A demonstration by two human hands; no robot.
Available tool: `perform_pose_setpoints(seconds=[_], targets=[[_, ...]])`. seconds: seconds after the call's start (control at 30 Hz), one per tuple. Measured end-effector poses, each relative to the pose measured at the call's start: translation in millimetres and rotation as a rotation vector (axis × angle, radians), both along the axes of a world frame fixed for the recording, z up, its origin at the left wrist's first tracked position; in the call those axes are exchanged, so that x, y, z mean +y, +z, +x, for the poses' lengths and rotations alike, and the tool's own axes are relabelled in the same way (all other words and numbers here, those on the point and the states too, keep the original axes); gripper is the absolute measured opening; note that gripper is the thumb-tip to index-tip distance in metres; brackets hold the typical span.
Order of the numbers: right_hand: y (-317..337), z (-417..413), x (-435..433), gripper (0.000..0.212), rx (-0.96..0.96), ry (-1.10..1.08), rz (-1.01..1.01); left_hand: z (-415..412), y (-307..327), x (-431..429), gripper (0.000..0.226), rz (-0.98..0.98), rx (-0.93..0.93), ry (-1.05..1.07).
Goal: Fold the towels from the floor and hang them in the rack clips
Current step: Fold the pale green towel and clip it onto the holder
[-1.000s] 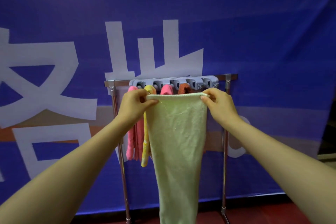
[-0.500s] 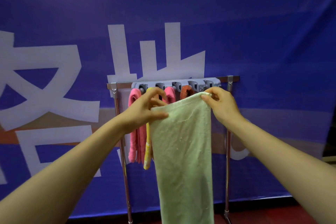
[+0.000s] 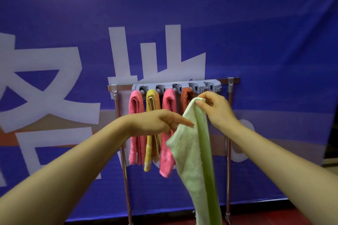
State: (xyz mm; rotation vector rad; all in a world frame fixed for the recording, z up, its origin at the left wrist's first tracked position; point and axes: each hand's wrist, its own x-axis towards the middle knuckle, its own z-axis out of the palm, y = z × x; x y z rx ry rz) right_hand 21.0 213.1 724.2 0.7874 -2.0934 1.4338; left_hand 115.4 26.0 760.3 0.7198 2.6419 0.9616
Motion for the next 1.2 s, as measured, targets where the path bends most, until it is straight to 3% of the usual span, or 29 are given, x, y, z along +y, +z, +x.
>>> perform_pose_setpoints(seconds=[0.07,0.17,0.23,0.53,0.7,0.83,1.1,1.2], targets=[[1.2,0.7,0.1,0.015,0.0,0.006,-0.012,-1.4,-1.8,4.1,0.06,-0.123,0.218,-0.009],[1.9,0.0,2.5,0.008,-0.008,0.008,-0.021,-8.3,-8.0,7.3,0.03,-0.204,0.576,0.07],[2.0,-0.2,3.5,0.006,-0.003,0.015,-0.024,-11.8,-10.4,7.4,0.01,-0.198,0.687,0.104],[8.7,8.5,-5.3,0.018,-0.046,0.135,-0.096,-26.4,-20.1,20.9,0.034,0.064,0.888,0.302],[13.1,12.2,-8.5,0.008,-0.096,0.21,-0.145,-25.5,-21.2,29.4,0.035,0.153,1.014,0.471],[14.6,14.2,-8.7,0.011,-0.12,0.233,-0.149,-27.3,-20.3,29.0,0.043,0.239,1.004,0.568],[12.7,22.2,-11.0,0.015,-0.17,0.253,-0.138,-31.1,-19.7,26.4,0.034,0.361,0.924,0.627],[13.7,24.7,-11.9,0.03,-0.199,0.257,-0.157,-32.9,-18.3,26.1,0.034,0.359,0.953,0.623]])
